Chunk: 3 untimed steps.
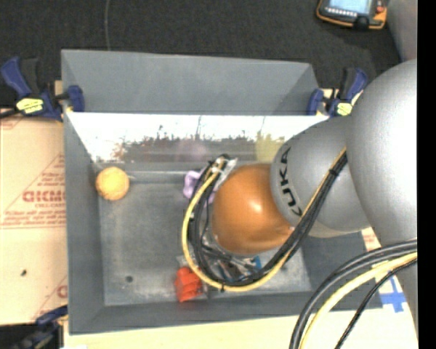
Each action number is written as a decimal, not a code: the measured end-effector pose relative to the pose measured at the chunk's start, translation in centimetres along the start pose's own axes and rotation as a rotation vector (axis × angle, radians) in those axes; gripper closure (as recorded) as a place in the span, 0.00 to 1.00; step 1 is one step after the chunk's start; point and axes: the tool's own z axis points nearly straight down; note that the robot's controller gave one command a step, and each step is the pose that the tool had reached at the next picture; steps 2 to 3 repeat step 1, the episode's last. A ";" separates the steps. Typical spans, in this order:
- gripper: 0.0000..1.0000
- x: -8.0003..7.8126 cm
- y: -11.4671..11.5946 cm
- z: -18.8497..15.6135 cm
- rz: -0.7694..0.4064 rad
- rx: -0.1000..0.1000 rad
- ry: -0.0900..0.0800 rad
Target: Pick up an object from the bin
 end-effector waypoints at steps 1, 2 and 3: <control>1.00 0.0 0.0 0.0 0.001 0.000 0.000; 1.00 0.0 0.0 0.0 0.001 0.000 0.000; 1.00 0.0 0.0 0.0 0.001 0.000 0.000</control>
Offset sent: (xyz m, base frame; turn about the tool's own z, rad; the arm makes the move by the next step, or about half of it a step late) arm 0.0000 0.0002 0.0517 0.0005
